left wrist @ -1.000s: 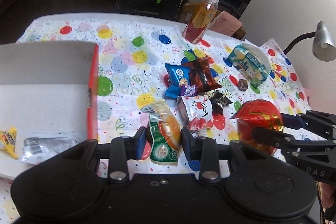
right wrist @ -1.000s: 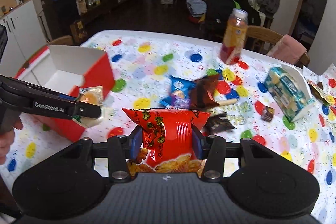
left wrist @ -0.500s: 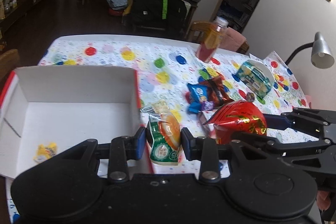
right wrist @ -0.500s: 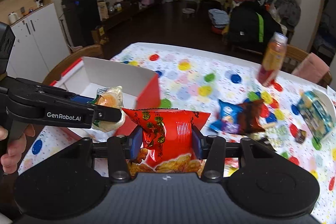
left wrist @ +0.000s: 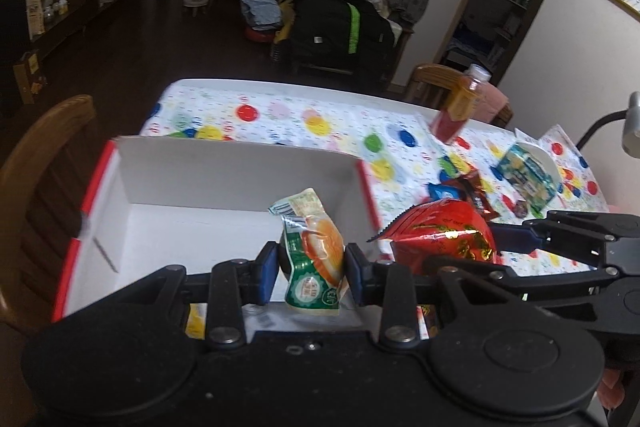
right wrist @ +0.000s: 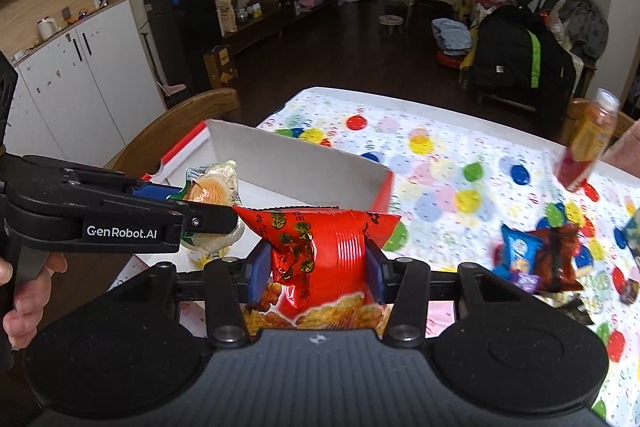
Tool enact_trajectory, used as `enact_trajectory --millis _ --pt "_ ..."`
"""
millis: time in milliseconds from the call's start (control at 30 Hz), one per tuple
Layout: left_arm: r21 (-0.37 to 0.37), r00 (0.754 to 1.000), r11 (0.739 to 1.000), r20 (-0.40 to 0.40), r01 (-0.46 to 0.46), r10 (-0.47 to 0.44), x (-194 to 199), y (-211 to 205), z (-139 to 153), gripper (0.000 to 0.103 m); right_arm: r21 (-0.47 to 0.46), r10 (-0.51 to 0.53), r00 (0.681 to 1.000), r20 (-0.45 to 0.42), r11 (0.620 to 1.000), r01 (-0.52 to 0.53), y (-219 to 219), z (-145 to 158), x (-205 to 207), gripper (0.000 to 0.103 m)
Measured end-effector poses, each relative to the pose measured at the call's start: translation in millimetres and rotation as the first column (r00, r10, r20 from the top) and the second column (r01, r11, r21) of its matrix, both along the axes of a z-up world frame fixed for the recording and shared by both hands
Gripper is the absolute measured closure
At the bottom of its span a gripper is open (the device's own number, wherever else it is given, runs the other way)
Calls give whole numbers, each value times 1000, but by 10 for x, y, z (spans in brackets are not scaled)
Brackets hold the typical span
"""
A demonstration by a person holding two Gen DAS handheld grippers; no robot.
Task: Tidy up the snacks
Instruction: 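Carry the cake packet and red chip bag over the box with both tools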
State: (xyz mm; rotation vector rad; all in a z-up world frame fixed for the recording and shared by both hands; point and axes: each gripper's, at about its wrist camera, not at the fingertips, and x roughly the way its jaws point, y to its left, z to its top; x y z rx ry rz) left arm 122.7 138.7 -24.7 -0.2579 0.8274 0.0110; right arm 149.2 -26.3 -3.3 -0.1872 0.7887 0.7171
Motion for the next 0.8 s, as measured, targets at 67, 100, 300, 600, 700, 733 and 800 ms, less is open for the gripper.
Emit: enact_trajectory --millis 67,100,300,600,700,733,800 --pt "6 1000 1000 -6 -11 11 11 101 -15 70 -5 10 1000 3 1000 -10 117 -13 18 56" --pt "9 1000 1000 -9 -16 16 21 151 -23 70 -7 15 1000 2 1000 -15 175 -20 25 56" --pt "42 998 998 -27 -52 53 114 410 -100 70 -30 45 999 7 999 -45 495 -114 132 56" --pt "79 994 994 -75 -73 79 342 690 -321 70 -80 62 998 6 995 -61 821 -324 357 56" --pt "99 993 992 -88 -74 83 405 754 -385 70 -89 64 998 -6 994 -64 940 -364 435 56" --pt "104 992 992 -90 -74 84 419 784 -397 70 -97 67 998 -3 993 -67 985 -378 447 56" --pt "107 991 991 -100 -75 86 454 837 -434 70 -108 85 996 -5 991 -85 1069 -423 473 56"
